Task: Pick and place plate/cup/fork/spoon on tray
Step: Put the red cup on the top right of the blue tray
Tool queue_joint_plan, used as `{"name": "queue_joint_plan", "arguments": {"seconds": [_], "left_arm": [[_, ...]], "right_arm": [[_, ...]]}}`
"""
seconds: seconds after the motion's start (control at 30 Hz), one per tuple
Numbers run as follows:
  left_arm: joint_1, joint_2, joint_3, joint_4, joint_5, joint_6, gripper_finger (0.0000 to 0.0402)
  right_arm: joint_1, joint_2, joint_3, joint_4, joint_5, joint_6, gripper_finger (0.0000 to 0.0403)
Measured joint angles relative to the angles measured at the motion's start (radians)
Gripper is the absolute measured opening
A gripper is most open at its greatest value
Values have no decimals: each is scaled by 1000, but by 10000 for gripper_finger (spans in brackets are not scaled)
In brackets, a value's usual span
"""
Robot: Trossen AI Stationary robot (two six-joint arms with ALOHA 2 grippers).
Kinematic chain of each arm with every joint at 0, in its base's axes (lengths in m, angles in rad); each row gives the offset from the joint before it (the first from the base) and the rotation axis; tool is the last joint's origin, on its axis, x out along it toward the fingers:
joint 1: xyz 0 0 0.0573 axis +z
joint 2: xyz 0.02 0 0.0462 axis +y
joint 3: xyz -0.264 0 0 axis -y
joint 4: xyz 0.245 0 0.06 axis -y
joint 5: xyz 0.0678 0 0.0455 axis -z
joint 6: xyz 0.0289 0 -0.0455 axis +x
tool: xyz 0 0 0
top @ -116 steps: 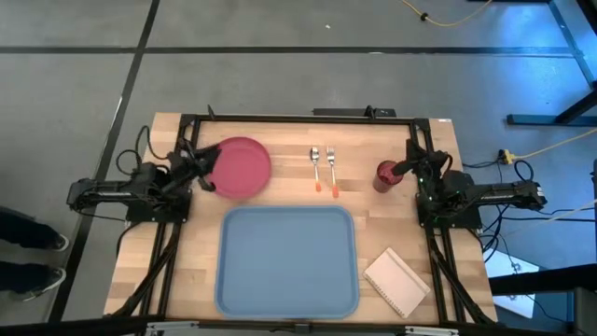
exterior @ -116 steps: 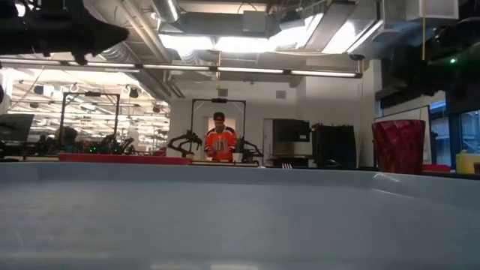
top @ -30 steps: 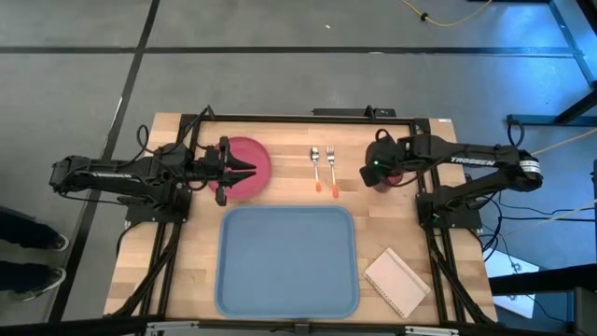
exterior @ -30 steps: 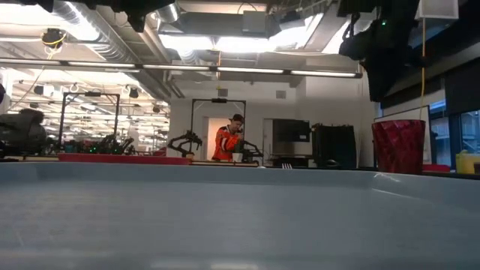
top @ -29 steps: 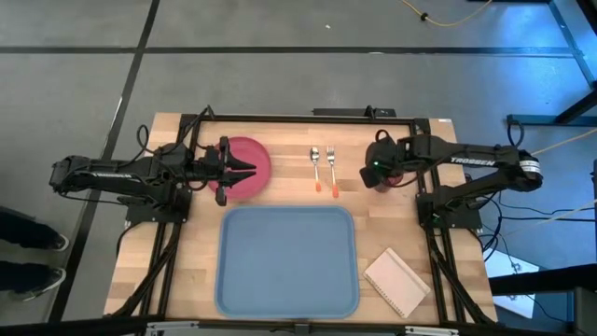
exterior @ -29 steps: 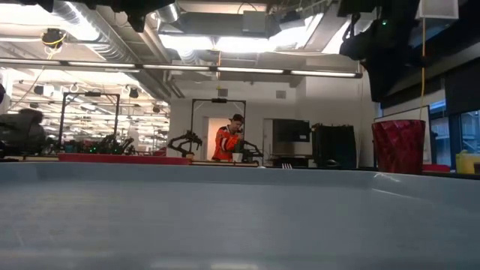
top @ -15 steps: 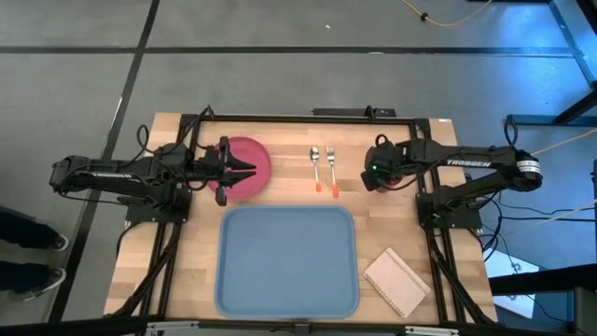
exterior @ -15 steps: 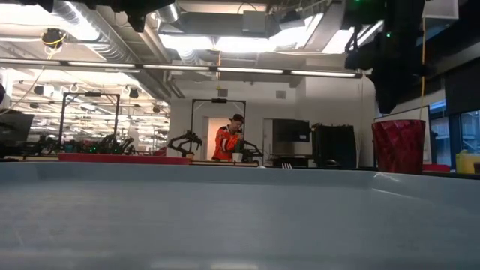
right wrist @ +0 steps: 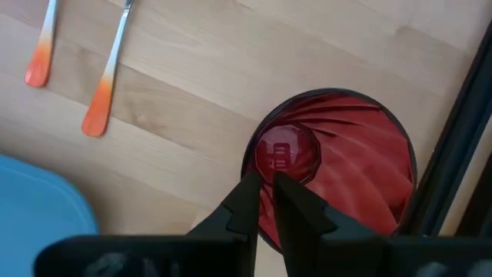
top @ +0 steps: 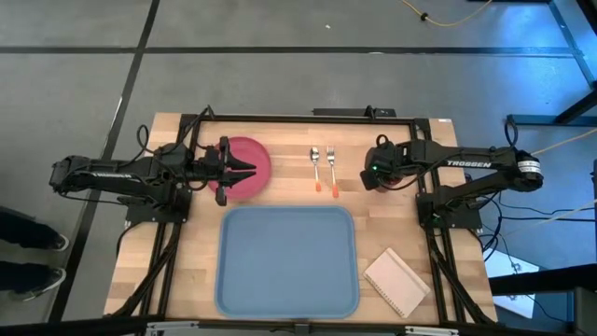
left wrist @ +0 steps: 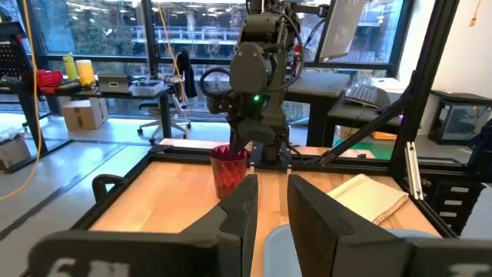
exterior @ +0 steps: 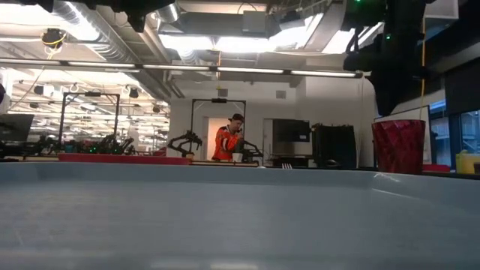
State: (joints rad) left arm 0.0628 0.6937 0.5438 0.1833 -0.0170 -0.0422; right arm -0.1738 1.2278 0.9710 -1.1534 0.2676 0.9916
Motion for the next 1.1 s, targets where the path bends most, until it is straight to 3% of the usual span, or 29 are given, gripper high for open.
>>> {"name": "queue_joint_plan", "arguments": {"seconds": [0.3, 1.1], "left_arm": [[0, 0, 0, 0, 0, 0, 66], [0, 0, 0, 0, 0, 0, 66]], "right_arm": [[0, 0, 0, 20, -1, -24, 115], [0, 171, 0, 61, -8, -32, 118]]}}
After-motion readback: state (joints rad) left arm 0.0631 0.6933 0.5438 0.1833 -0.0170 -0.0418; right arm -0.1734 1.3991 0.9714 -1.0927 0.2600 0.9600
